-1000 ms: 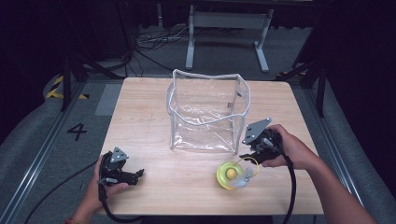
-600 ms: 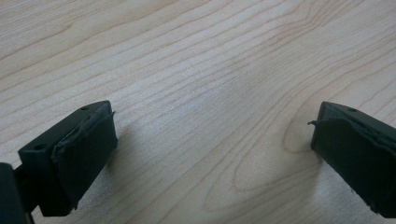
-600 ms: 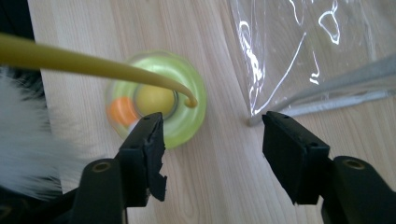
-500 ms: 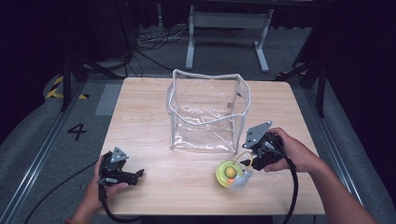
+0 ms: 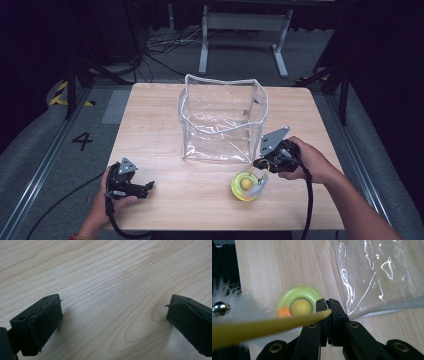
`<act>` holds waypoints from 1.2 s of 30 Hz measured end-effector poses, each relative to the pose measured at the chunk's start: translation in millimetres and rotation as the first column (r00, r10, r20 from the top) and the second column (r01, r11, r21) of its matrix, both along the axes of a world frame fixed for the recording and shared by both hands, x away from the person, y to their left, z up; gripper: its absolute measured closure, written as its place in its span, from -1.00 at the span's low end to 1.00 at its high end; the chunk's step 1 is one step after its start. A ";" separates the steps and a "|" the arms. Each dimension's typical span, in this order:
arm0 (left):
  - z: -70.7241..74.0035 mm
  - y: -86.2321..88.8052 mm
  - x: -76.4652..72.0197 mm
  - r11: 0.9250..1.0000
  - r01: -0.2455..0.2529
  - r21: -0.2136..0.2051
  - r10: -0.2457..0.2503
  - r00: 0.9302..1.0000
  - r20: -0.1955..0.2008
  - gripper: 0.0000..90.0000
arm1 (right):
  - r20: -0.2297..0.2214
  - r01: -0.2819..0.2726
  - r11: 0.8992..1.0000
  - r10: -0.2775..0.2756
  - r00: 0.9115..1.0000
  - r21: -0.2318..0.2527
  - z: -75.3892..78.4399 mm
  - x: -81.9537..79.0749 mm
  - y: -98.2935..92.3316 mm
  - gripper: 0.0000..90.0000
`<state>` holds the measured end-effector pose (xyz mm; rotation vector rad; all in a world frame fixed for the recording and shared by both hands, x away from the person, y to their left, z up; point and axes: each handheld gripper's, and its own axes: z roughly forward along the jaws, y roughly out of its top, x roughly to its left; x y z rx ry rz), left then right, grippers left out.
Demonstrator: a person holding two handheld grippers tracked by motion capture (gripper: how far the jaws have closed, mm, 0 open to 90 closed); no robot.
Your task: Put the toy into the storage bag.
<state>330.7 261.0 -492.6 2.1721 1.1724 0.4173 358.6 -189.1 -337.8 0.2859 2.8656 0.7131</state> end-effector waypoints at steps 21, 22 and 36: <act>0.1 0.0 -0.2 1.000 -0.002 0.002 0.002 1.000 0.002 -0.98 | 0.002 0.070 0.995 -0.070 0.998 -0.072 34.0 -2.1 -32.5 0.96; 0.1 0.0 -0.2 1.000 -0.002 0.002 0.002 1.000 0.002 -0.98 | 0.002 0.070 0.995 -0.070 0.998 -0.072 34.0 -2.1 -32.5 0.96; 0.1 0.0 -0.2 1.000 -0.002 0.002 0.002 1.000 0.002 -0.98 | 0.017 0.167 0.981 -0.166 0.986 -0.098 56.6 10.8 -66.2 0.97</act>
